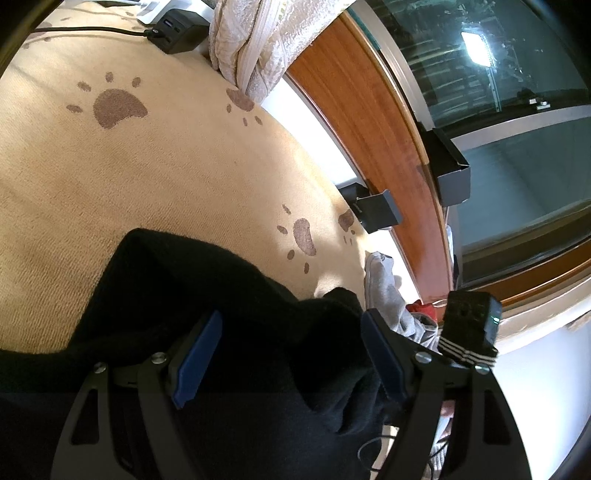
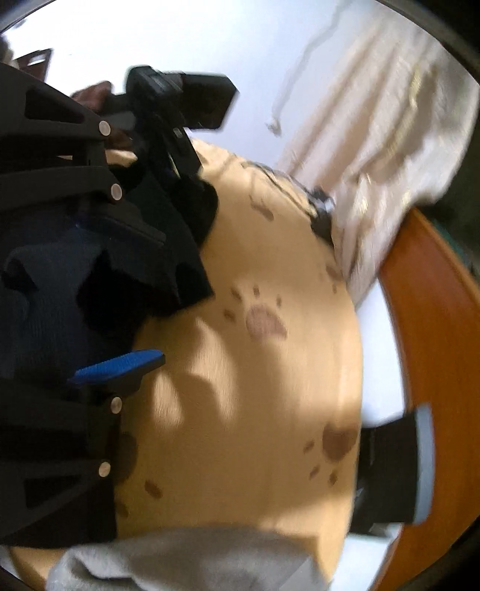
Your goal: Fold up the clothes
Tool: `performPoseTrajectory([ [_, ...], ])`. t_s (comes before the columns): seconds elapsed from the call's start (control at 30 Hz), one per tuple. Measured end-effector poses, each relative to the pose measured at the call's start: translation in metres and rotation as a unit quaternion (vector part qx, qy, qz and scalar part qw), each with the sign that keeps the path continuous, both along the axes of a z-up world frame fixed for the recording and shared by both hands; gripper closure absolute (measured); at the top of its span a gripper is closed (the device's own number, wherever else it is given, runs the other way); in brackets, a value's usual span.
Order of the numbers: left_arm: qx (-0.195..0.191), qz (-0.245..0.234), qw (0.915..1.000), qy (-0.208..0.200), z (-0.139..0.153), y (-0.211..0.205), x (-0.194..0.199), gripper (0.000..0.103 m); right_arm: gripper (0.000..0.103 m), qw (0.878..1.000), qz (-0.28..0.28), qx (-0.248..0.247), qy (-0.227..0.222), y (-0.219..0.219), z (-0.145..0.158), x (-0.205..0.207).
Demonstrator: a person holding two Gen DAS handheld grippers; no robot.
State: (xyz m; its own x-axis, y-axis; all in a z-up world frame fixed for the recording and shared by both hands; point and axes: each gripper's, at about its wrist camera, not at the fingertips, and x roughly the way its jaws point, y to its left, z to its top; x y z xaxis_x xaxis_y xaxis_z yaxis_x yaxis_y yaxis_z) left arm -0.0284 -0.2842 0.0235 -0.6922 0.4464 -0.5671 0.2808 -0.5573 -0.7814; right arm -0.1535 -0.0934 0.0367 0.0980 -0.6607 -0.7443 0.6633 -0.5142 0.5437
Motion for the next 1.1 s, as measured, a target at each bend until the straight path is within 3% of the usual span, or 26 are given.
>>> performPoseTrajectory([
  [0.13,0.001,-0.001,1.0,0.0,0.0,-0.001,-0.001,0.022,0.045,0.999,0.047,0.017,0.011,-0.016,-0.005,0.017],
  [0.2,0.004,0.0,1.0,0.001,-0.001,-0.002,-0.001,0.022,0.052,0.996,0.063,0.035,0.044,-0.02,-0.008,0.029],
  [0.27,0.005,0.001,1.0,0.001,-0.001,-0.002,-0.001,0.022,0.072,0.994,0.069,0.048,0.075,-0.021,-0.005,0.037],
  [0.37,0.006,0.002,1.0,0.002,-0.001,-0.002,-0.001,0.022,0.088,0.99,0.068,0.063,0.109,-0.019,-0.001,0.045],
  [0.5,0.007,0.004,1.0,0.002,-0.001,-0.003,-0.002,0.022,0.091,0.98,0.065,0.063,0.176,-0.022,0.025,0.05],
  [0.6,0.009,0.006,0.9999,0.004,-0.002,-0.004,-0.002,0.022,0.093,0.968,0.042,0.062,0.24,-0.028,0.056,0.042],
  [0.73,0.02,0.011,0.9997,0.009,-0.002,-0.007,-0.001,0.022,0.097,0.938,-0.001,0.077,0.338,-0.037,0.091,0.026],
  [0.8,0.025,0.014,0.9995,0.011,-0.002,-0.009,-0.001,0.022,0.097,0.915,-0.024,0.09,0.393,-0.044,0.104,0.02],
  [0.87,0.031,0.017,0.9993,0.013,-0.002,-0.01,-0.001,0.022,0.097,0.906,-0.031,0.092,0.412,-0.05,0.109,0.017],
  [0.93,0.036,0.019,0.999,0.015,-0.003,-0.012,-0.001,0.022,0.096,0.923,-0.021,0.074,0.378,-0.05,0.11,0.008],
  [1.03,0.036,0.018,0.9991,0.014,-0.002,-0.011,-0.001,0.022,0.096,0.957,-0.02,0.051,0.284,-0.038,0.095,-0.007],
  [1.1,0.033,0.017,0.9992,0.013,-0.002,-0.01,-0.001,0.022,0.092,0.973,-0.038,0.053,0.221,-0.022,0.077,-0.019],
])
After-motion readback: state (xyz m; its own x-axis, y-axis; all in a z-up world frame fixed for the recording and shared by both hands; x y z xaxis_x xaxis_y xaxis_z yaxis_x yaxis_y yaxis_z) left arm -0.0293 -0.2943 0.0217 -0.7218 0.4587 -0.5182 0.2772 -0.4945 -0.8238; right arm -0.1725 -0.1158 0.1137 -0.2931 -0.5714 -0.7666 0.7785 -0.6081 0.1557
